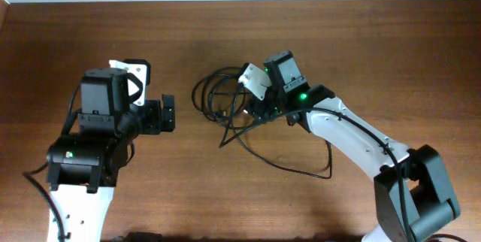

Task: Untangle cables

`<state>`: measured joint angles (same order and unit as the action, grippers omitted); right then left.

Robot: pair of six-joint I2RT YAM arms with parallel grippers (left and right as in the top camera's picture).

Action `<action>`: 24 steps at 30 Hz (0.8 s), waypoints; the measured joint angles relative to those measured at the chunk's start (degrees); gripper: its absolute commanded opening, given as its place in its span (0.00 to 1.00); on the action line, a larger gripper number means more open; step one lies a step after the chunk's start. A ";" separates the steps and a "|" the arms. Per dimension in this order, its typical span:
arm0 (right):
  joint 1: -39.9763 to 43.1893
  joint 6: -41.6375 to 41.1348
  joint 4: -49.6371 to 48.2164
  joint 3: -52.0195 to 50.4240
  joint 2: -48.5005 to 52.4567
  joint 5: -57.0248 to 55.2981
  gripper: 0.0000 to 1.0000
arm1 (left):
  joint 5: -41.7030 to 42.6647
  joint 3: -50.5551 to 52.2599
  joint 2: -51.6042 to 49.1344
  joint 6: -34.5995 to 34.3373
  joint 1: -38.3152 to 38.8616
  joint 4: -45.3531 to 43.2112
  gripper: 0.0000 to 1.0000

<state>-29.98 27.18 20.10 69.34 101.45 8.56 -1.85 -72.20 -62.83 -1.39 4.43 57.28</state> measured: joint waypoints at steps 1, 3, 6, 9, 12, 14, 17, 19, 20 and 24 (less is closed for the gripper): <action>0.00 0.00 -0.48 0.00 0.72 0.48 0.79 | 0.00 0.00 0.00 0.00 0.00 0.02 1.00; 0.00 0.00 -1.11 0.00 4.07 0.83 0.78 | 0.00 0.00 0.00 0.00 0.00 0.24 1.00; 0.00 0.00 -7.32 -0.02 6.16 0.85 0.57 | 0.20 0.00 0.00 0.00 0.00 0.66 0.99; 0.00 -0.02 -10.40 -0.02 6.54 1.05 0.04 | 0.42 0.00 0.00 0.00 0.00 0.66 0.99; 0.00 -4.09 -10.05 0.00 6.54 1.05 0.04 | 0.42 0.00 0.00 0.00 0.00 0.66 0.99; 0.00 -7.56 -6.58 -0.02 5.22 1.01 0.04 | 0.42 0.00 0.00 0.00 0.00 0.66 0.99; 0.00 -12.13 -4.02 -0.24 -9.03 0.81 0.04 | 0.42 0.00 0.00 0.00 -0.02 0.68 0.99; 0.00 -15.78 -4.22 0.24 -24.63 1.07 0.04 | 0.44 0.00 0.00 0.00 -0.02 0.85 0.99; -0.07 -17.75 -3.21 0.24 -29.07 1.51 0.04 | 0.48 0.00 0.00 0.00 0.00 1.27 0.99; -0.07 -22.25 -0.74 0.26 -42.05 6.40 0.04 | 8.66 0.00 0.00 0.07 -0.04 2.03 0.98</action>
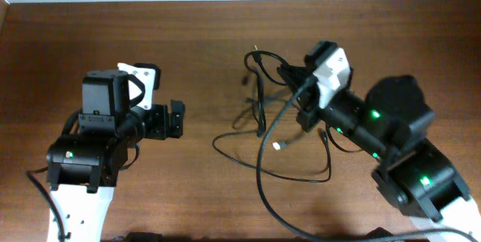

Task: Untangle cables

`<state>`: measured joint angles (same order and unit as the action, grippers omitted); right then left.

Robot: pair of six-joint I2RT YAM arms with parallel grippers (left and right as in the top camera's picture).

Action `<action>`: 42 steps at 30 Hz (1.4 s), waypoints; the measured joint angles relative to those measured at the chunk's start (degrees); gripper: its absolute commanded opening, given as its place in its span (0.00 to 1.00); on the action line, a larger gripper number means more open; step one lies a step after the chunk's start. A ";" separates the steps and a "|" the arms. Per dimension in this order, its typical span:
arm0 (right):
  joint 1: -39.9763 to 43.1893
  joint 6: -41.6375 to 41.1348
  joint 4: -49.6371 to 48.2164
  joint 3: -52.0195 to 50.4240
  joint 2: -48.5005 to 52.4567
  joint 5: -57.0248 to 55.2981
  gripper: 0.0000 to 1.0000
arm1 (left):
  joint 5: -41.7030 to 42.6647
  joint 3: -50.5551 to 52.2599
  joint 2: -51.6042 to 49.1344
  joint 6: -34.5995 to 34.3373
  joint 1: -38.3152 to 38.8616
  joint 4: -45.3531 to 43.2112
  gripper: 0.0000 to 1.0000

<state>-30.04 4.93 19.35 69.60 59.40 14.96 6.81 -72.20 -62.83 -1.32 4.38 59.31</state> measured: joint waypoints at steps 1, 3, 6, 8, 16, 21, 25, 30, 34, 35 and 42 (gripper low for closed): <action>0.00 -0.90 0.31 0.00 -1.14 0.90 0.04 | 4.55 0.00 -0.02 0.76 0.22 0.02 0.96; 0.00 -2.27 1.53 -0.02 -0.94 1.66 0.04 | 11.54 0.00 -0.17 5.35 1.86 0.02 0.94; 0.00 -3.23 1.40 -0.02 -0.96 0.09 0.04 | 15.45 0.00 -1.16 10.69 6.03 0.48 0.96; 0.00 -3.23 1.38 -0.02 -0.94 -0.57 0.04 | 15.78 0.00 -2.05 12.07 8.72 0.87 0.93; 0.00 -7.45 7.78 0.15 -1.22 -73.66 0.76 | 10.25 0.00 -4.15 12.74 9.55 1.42 0.94; 0.00 -7.98 26.14 0.66 1.29 -60.22 0.99 | 10.08 0.00 -4.22 12.76 9.55 1.53 0.95; 0.02 -8.13 36.72 0.57 6.99 -43.08 0.98 | 10.08 0.00 -4.26 12.90 9.55 1.53 0.95; 4.50 -57.96 43.93 -0.24 19.30 -45.07 0.99 | 10.10 0.00 -4.28 12.90 9.55 2.14 0.95; 4.50 -91.65 44.11 -1.79 27.43 -42.77 0.99 | 10.08 0.00 -4.31 12.90 9.55 2.45 0.95; 4.50 -96.17 44.11 -1.97 29.09 -41.44 0.96 | 10.08 0.00 -4.31 12.90 9.55 2.47 0.96; 4.50 -105.50 35.32 -11.15 33.77 -42.29 0.88 | 10.08 0.00 -4.31 12.90 9.55 3.08 0.97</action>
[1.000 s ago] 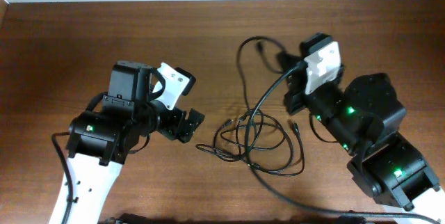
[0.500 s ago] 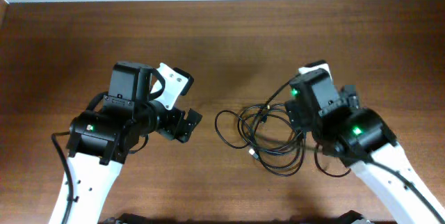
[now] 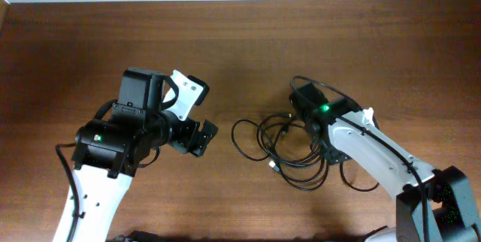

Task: Untangle cables

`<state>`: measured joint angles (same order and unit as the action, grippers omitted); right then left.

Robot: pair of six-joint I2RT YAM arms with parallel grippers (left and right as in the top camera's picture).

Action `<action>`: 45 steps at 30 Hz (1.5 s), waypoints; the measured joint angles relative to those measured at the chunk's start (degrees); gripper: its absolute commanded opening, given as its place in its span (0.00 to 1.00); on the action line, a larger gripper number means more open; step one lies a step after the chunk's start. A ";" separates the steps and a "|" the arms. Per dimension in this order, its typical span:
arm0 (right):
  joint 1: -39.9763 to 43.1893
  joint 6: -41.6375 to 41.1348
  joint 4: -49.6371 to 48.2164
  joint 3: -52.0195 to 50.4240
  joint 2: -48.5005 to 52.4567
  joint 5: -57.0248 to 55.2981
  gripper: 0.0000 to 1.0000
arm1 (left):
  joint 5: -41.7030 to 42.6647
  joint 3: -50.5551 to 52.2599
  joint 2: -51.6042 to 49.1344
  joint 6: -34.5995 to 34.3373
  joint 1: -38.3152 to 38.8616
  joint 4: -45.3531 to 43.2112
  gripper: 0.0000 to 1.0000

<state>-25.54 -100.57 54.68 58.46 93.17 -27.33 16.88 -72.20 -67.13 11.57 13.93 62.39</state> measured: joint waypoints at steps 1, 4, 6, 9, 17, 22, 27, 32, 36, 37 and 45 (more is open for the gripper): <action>0.00 0.04 -1.20 -1.51 0.02 -1.29 0.88 | 0.02 0.00 0.00 0.00 0.00 -0.02 0.97; 0.00 2.51 -8.46 -5.64 0.11 -4.42 0.88 | 0.00 0.00 0.00 0.00 0.00 0.00 0.97; 0.33 9.42 -17.86 -8.70 0.13 -4.85 0.77 | 0.02 0.00 0.00 0.00 0.00 0.70 0.97; 1.27 15.30 -21.11 -8.87 0.20 -4.83 0.63 | 0.00 0.00 0.00 0.00 0.00 0.79 0.97; 3.50 17.77 -22.51 -12.61 0.20 -4.87 0.04 | 0.02 0.00 0.00 0.00 0.00 0.79 0.97; 3.50 36.92 -21.79 -9.18 -1.14 1.40 0.04 | 0.02 0.00 0.00 0.00 0.00 0.79 0.98; 0.76 78.20 -0.37 25.16 -11.58 32.22 0.04 | 0.00 0.04 0.00 0.02 0.00 0.66 0.98; -6.05 90.18 12.66 53.55 -12.24 36.70 0.04 | 0.02 0.09 0.00 0.02 0.00 0.83 0.97; -6.08 91.62 15.63 64.28 -12.24 38.18 0.04 | 0.02 0.09 0.00 0.00 0.00 1.18 0.97; -6.08 91.76 15.87 64.61 -12.24 40.28 0.04 | 0.00 0.09 0.00 0.00 0.00 1.22 0.97; -7.78 86.51 42.29 64.87 -12.11 46.69 0.04 | 0.00 0.09 -0.02 0.00 0.04 1.25 0.97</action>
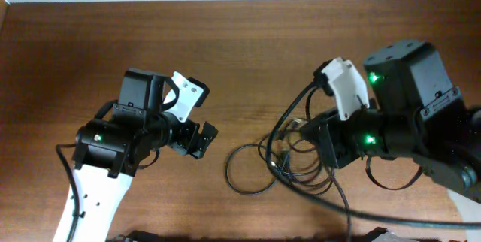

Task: Untangle cables

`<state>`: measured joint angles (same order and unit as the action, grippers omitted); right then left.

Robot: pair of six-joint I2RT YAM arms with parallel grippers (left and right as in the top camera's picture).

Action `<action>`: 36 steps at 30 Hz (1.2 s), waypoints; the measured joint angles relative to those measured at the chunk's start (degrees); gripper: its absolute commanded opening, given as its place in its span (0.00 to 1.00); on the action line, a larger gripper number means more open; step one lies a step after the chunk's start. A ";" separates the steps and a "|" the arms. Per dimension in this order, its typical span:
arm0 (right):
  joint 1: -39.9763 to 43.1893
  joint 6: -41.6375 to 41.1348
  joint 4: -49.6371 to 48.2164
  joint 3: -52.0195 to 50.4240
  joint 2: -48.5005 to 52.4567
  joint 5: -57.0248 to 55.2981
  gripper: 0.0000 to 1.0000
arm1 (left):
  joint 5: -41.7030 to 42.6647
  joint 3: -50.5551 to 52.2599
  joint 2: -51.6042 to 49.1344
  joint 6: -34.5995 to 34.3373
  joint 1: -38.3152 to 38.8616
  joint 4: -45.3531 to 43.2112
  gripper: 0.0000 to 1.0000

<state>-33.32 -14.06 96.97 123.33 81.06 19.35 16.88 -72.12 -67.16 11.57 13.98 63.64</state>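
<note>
A tangle of thin black cables lies in loops on the brown table, right of centre. My right arm is raised high and close to the camera. Its gripper sits over the tangle's right side and is mostly hidden under the wrist. One black strand rises from the pile to it, so it looks shut on that cable. My left gripper stands open just left of the tangle, clear of the nearest loop, with nothing between its fingers.
A thick dark lead runs from the right arm down to the front edge. Another cable loop shows under the right arm. A pale wall strip borders the table's far edge.
My right arm was low with its gripper down at the tangle; now it is raised toward the camera with a strand lifted. The loops have spread a little leftward. The left arm has not moved.
First my right gripper was in the cable bundle at mid-table, the left open far to the left. Then the right arm was high with cables strung out beneath. Then it was low at a pile nearer the front, the left arm closer in. Now it is raised again.
</note>
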 measured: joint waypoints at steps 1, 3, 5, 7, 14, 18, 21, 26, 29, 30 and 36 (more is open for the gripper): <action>-1.99 -1.38 -0.02 0.00 -0.22 -0.44 0.04 | 0.02 0.00 0.00 0.00 0.00 -0.02 0.97; -3.58 -2.43 -1.46 -0.02 -0.22 -6.16 0.04 | 0.02 0.00 0.00 0.00 0.00 0.00 0.97; -3.58 -2.27 -5.79 0.00 0.57 -16.55 0.04 | 0.00 0.00 0.00 0.02 0.00 0.02 0.97; -3.45 -1.75 -9.40 0.00 5.11 -28.63 0.04 | 0.00 0.00 0.00 0.00 0.00 0.00 0.97; 23.52 1.27 -30.34 -0.35 19.71 -43.56 0.04 | 0.00 0.00 -0.04 0.66 0.04 0.00 0.96; 51.74 1.68 -31.67 -0.33 22.71 -40.04 0.04 | 0.00 0.00 -0.04 1.11 0.11 0.04 0.98; 65.48 1.60 -28.20 0.04 32.00 -28.52 0.24 | 0.00 0.00 -0.04 1.11 0.11 0.92 0.98; 70.05 2.21 -21.55 -0.17 46.66 -19.12 0.99 | 0.00 0.00 -0.04 1.11 0.11 2.43 0.99; 69.44 6.99 -20.44 -0.17 47.58 -3.04 0.99 | 0.00 0.00 -0.04 1.16 0.11 2.40 1.00; 68.30 10.03 -18.51 -0.17 47.58 0.39 0.99 | 0.00 0.00 -0.22 1.18 0.11 2.40 0.99; 41.27 31.23 -4.22 -0.13 47.58 4.50 0.99 | 0.02 0.00 -7.85 3.91 0.11 2.14 0.94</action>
<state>7.94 17.17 92.75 123.20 128.64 23.86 16.91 -72.12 -75.00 15.49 14.09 65.78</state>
